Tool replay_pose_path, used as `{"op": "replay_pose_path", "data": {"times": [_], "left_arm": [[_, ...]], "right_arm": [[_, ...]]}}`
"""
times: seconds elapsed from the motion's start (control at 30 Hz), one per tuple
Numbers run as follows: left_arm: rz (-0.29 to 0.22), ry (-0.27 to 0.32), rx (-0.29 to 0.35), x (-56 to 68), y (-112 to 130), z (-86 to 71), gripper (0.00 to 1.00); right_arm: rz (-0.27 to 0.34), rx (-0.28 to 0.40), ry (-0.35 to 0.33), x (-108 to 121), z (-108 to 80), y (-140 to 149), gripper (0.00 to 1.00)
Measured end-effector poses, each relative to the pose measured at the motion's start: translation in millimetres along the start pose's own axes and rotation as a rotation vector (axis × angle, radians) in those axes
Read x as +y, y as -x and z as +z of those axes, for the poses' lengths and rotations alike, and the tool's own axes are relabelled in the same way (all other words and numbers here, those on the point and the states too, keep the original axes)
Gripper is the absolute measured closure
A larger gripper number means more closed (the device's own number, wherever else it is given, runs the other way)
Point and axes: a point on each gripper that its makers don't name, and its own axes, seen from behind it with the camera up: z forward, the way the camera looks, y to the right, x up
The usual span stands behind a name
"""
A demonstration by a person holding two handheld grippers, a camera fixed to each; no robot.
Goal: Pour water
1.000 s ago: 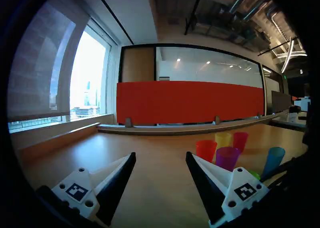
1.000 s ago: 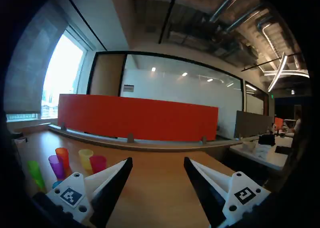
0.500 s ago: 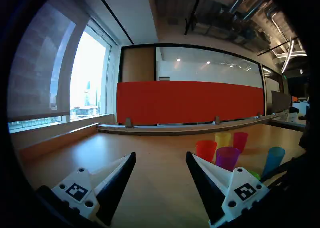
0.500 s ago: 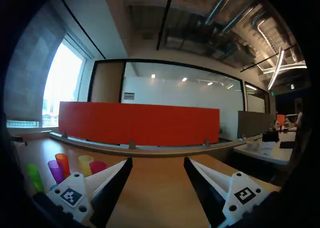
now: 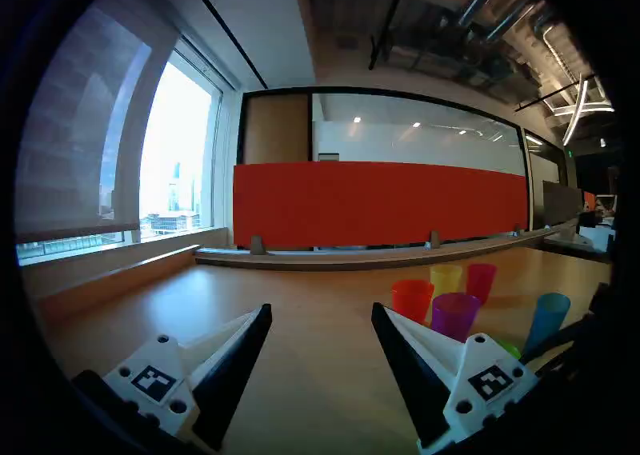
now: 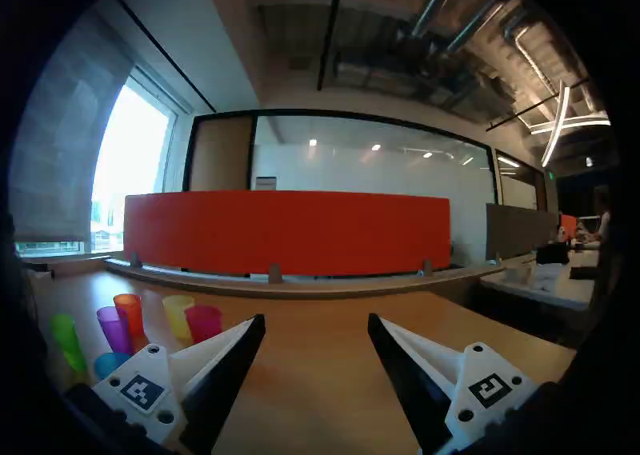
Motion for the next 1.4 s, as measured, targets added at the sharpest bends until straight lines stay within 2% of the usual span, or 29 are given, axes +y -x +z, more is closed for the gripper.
{"op": "replay_pose_path", "data": {"times": [0.2, 0.6, 0.9, 1.4], "left_arm": [[0.000, 0.000, 0.000, 0.1, -0.2, -0.1, 0.08], [0.000, 0.000, 0.000, 0.2, -0.1, -0.3, 0.08], [0.000, 0.000, 0.000, -0.1, 0.1, -0.3, 0.07], [0.000, 0.000, 0.000, 0.2, -0.1, -0.2, 0.08]], "right_arm": [[-0.028, -0.002, -0.007, -4.4, 1.8, 11.3, 0.00], [0.042, -0.026, -0.006, 1.3, 4.6, 23.8, 0.00], [0.021, -0.046, -0.026, -3.2, 4.9, 31.5, 0.01], [0.023, -0.047, -0.037, -5.3, 4.6, 32.7, 0.01]]}}
